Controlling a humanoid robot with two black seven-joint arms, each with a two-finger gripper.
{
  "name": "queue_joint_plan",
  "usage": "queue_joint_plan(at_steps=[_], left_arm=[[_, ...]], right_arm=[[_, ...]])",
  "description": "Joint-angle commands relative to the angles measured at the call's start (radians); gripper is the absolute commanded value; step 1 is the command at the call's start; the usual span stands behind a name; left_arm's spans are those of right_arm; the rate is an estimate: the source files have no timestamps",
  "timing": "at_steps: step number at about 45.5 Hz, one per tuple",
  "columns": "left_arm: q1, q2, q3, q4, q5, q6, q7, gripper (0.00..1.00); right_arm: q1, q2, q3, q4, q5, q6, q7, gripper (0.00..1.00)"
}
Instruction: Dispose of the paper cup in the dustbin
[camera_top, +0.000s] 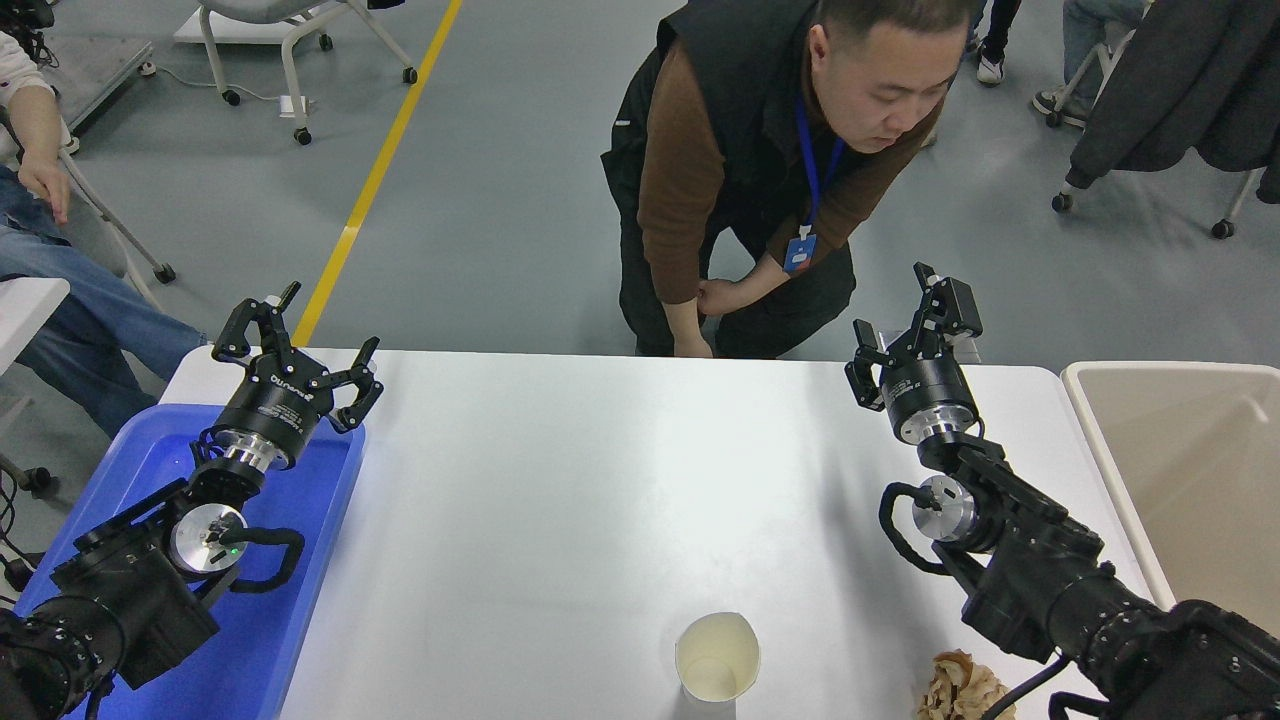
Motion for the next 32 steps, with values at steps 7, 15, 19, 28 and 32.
queue_joint_plan(at_steps=[7, 15, 19, 28, 32], left_arm=[[0.0, 0.0, 0.0, 0.0, 0.0, 0.0, 0.0, 1.0], [0.0, 0.0, 0.0, 0.0, 0.0, 0.0, 0.0, 1.0], [0.0, 0.0, 0.0, 0.0, -0.001, 0.0, 0.0, 1.0], [0.0, 0.0, 0.0, 0.0, -0.001, 0.0, 0.0, 1.0], [0.0, 0.0, 0.0, 0.0, 0.0, 0.0, 0.0, 1.0]], right_arm=[[0.002, 0.0, -0.003, 0.0, 0.0, 0.0, 0.0, 0.99], [-0.003, 0.0, 0.003, -0.002, 0.0, 0.0, 0.0, 0.99], [-0.004, 0.0, 0.003, -0.002, 0.0, 0.001, 0.0, 0.99], [-0.004, 0.0, -0.012, -0.002, 0.0, 0.008, 0.0, 0.99], [-0.001, 0.0, -0.015, -0.002, 0.0, 0.009, 0.0, 0.99]])
